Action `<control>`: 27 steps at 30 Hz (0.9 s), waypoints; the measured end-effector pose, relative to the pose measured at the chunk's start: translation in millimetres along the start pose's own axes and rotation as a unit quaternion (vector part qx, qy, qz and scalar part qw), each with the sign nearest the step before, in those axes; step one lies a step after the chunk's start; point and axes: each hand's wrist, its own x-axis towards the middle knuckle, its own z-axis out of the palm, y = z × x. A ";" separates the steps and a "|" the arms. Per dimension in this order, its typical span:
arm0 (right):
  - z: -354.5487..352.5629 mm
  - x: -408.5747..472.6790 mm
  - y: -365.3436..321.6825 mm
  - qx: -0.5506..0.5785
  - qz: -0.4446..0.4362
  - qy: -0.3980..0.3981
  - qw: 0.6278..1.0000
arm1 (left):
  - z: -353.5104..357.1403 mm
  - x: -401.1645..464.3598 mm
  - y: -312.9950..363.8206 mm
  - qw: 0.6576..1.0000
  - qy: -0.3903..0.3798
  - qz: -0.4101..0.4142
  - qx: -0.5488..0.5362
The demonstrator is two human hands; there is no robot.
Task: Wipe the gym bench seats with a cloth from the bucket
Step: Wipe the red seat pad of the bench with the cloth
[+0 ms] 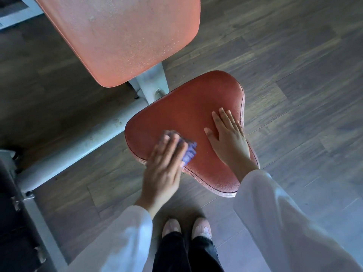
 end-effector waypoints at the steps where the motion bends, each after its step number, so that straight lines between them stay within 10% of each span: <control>1: -0.3 0.1 0.9 0.004 -0.004 0.002 1.000 | 1.0 -6.7 12.4 0.999 -0.016 0.035 -0.012; 5: -3.0 -0.4 3.9 0.016 -0.016 0.000 1.000 | 0.9 -5.1 15.8 0.997 -0.032 0.067 -0.010; 11: -5.5 -1.6 8.6 0.014 -0.031 -0.011 0.999 | -2.1 24.7 -19.8 0.992 0.017 -0.119 0.028; 21: -19.5 3.3 19.4 0.141 0.085 0.034 0.986 | 0.3 29.3 81.9 0.987 0.004 -0.059 -0.147; 27: 3.3 -45.4 -49.3 0.049 0.094 0.144 0.984 | -3.2 51.9 6.6 0.956 -0.015 -0.280 -0.091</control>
